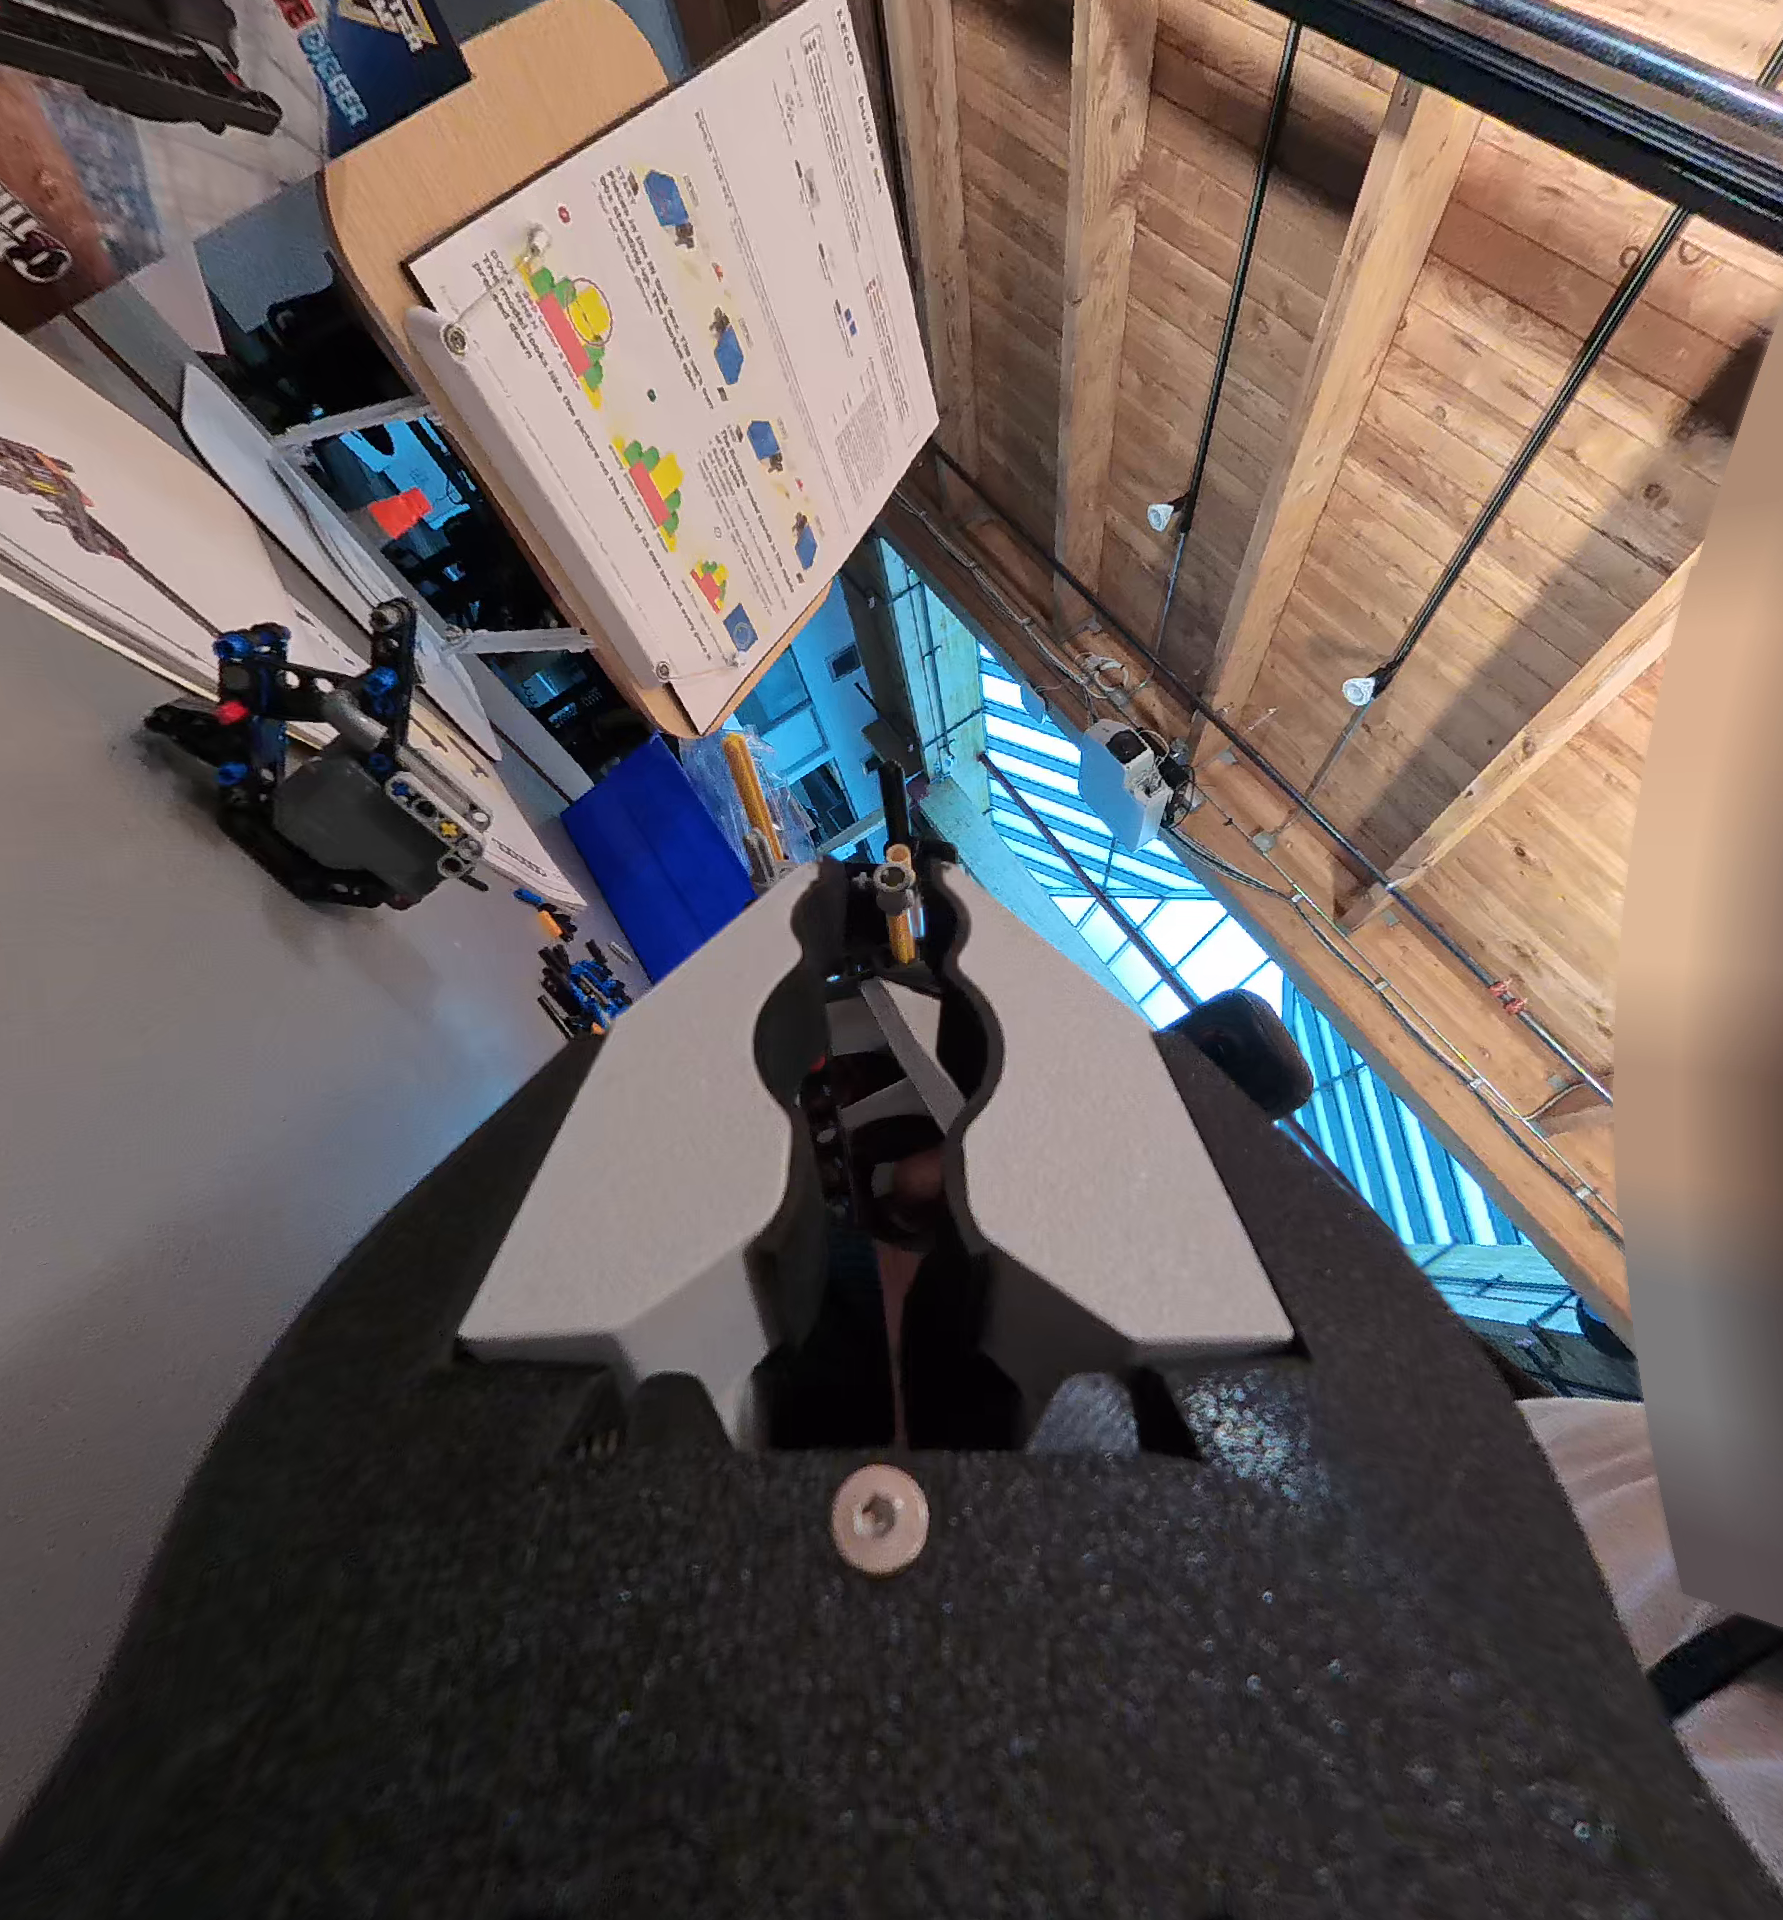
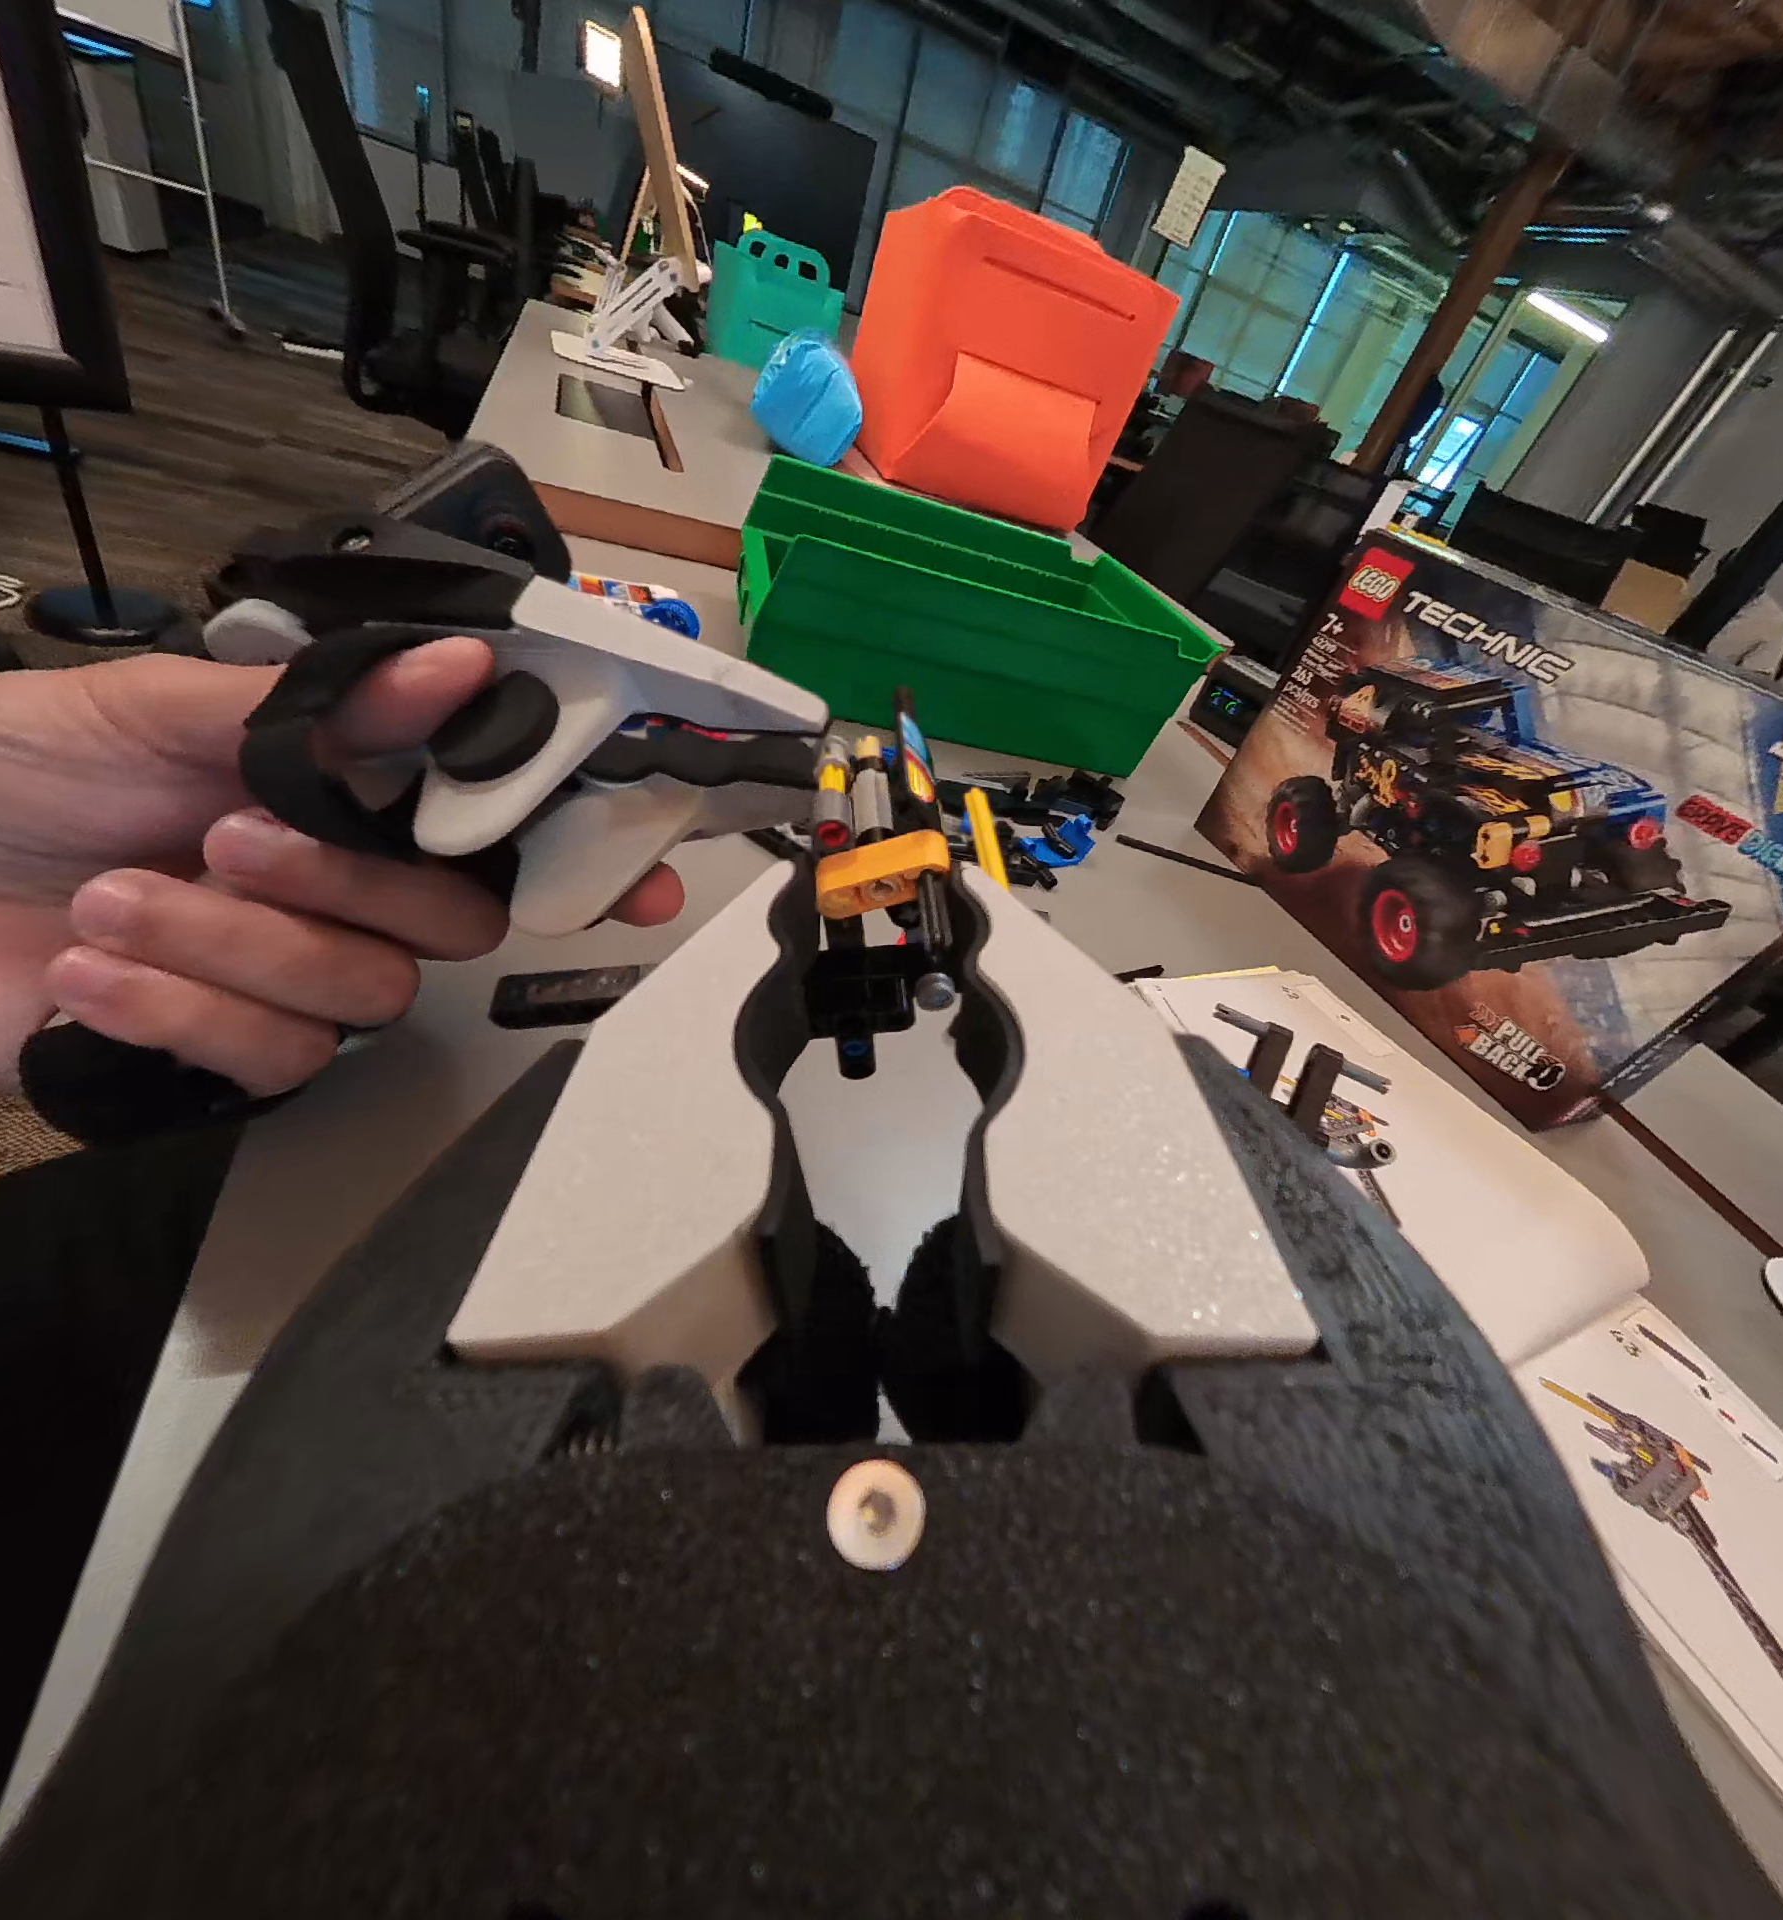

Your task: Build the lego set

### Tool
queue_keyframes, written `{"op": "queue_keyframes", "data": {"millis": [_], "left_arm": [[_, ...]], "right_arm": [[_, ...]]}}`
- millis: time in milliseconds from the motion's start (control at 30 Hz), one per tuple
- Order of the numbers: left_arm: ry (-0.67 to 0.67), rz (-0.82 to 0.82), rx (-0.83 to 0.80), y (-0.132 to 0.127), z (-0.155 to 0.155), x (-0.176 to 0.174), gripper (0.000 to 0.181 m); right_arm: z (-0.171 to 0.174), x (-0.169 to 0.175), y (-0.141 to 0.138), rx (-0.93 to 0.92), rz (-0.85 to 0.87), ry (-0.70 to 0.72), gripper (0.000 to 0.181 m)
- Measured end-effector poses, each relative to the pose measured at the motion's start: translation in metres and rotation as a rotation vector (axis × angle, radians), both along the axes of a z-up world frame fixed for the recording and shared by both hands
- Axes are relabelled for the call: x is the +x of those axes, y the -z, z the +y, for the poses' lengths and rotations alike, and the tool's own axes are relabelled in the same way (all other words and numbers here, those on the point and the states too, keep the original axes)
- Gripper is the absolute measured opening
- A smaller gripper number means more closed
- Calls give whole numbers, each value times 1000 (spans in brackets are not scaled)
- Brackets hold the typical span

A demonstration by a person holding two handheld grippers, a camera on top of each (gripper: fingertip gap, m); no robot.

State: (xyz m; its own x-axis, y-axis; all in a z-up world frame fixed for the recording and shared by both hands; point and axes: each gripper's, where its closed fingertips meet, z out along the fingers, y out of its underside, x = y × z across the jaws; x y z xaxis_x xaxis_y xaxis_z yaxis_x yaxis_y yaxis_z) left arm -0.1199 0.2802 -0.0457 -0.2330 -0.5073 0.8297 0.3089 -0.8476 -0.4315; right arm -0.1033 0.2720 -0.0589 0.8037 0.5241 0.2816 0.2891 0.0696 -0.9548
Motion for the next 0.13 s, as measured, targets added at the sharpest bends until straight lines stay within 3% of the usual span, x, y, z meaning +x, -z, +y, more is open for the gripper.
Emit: {"op": "queue_keyframes", "data": {"millis": [133], "left_arm": [[15, -11, 5, -1, -4, 6, 8]], "right_arm": [[-1, 4, -1, 5, -2, 4, 23]]}}
